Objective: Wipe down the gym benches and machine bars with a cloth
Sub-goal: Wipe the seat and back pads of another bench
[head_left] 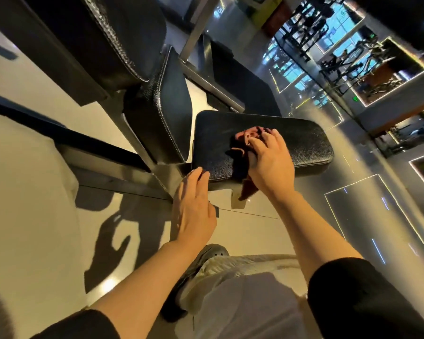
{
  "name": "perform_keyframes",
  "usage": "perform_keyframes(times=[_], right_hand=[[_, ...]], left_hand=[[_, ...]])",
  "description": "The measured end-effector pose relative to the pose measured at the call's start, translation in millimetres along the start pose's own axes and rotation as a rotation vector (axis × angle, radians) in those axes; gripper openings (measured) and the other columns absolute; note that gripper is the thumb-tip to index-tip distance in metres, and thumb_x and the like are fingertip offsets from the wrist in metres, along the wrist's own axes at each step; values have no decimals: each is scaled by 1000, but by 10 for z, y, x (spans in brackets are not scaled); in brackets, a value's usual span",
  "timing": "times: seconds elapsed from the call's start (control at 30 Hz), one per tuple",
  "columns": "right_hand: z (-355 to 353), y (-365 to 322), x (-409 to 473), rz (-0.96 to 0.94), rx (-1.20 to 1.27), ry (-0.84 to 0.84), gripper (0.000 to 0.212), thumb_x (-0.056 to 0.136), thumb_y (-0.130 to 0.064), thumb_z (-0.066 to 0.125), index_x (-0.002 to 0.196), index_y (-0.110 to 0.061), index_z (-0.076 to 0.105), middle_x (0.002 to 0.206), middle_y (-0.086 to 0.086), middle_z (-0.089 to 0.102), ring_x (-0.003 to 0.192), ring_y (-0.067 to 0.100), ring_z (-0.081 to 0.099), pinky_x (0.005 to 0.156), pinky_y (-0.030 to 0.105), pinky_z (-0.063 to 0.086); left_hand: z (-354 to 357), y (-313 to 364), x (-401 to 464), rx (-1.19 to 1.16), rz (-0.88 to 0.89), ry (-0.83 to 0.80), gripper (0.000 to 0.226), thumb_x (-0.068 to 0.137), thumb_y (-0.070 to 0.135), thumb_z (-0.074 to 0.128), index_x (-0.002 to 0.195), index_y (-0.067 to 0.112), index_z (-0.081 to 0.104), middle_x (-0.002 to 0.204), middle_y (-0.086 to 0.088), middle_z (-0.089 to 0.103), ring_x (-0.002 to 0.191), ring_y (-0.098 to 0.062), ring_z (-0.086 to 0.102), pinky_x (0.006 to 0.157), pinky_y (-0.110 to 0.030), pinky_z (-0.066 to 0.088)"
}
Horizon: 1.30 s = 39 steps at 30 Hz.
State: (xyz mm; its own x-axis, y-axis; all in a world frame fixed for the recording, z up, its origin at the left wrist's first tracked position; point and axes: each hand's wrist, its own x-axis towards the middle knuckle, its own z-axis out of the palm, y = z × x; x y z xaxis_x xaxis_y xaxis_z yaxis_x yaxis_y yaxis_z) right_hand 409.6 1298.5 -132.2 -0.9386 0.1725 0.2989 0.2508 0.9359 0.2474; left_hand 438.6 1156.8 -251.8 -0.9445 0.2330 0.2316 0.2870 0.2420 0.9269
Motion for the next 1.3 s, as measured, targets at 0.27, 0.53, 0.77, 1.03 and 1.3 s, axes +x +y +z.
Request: perform_keyframes(times=[0.27,0.53,0.77,1.03,1.3], right_hand=[[210,-436,-177,-220,-29,-172,44,97,-29,53,140,-16,52,146,10,48,144,31,28,117,36,16],[301,-491,227,-149,-5,-258,45,102,-39,40,143,-23,46,150,6,40,146,26,20,114,41,29],[522,-520,685,-158,2,-282,45,101,-38,40,143,-21,44,149,10,39,145,30,20,116,42,25],[425,-539,458,-212,26,-266,46,103,-38,38,146,-24,44,150,7,41,146,26,19,118,39,20],[568,-533,748,-238,-56,-270,44,102,-38,36,141,-21,47,145,11,45,140,32,29,118,45,21]], left_hand=[[41,-27,99,2,0,-9,70,74,-8,66,139,4,44,143,-11,44,134,-27,38,109,-45,38],[76,-27,120,-27,-27,6,68,77,-9,64,140,4,43,143,-11,43,135,-26,36,109,-47,39],[87,-129,229,3,29,81,45,91,12,40,133,4,52,135,-12,52,128,-27,46,104,-48,44],[153,-77,294,-37,70,181,36,93,17,39,112,0,65,119,-14,61,116,-28,55,100,-42,47],[127,-112,314,-67,50,163,38,93,17,37,118,4,62,121,-10,61,116,-19,52,103,-24,35]])
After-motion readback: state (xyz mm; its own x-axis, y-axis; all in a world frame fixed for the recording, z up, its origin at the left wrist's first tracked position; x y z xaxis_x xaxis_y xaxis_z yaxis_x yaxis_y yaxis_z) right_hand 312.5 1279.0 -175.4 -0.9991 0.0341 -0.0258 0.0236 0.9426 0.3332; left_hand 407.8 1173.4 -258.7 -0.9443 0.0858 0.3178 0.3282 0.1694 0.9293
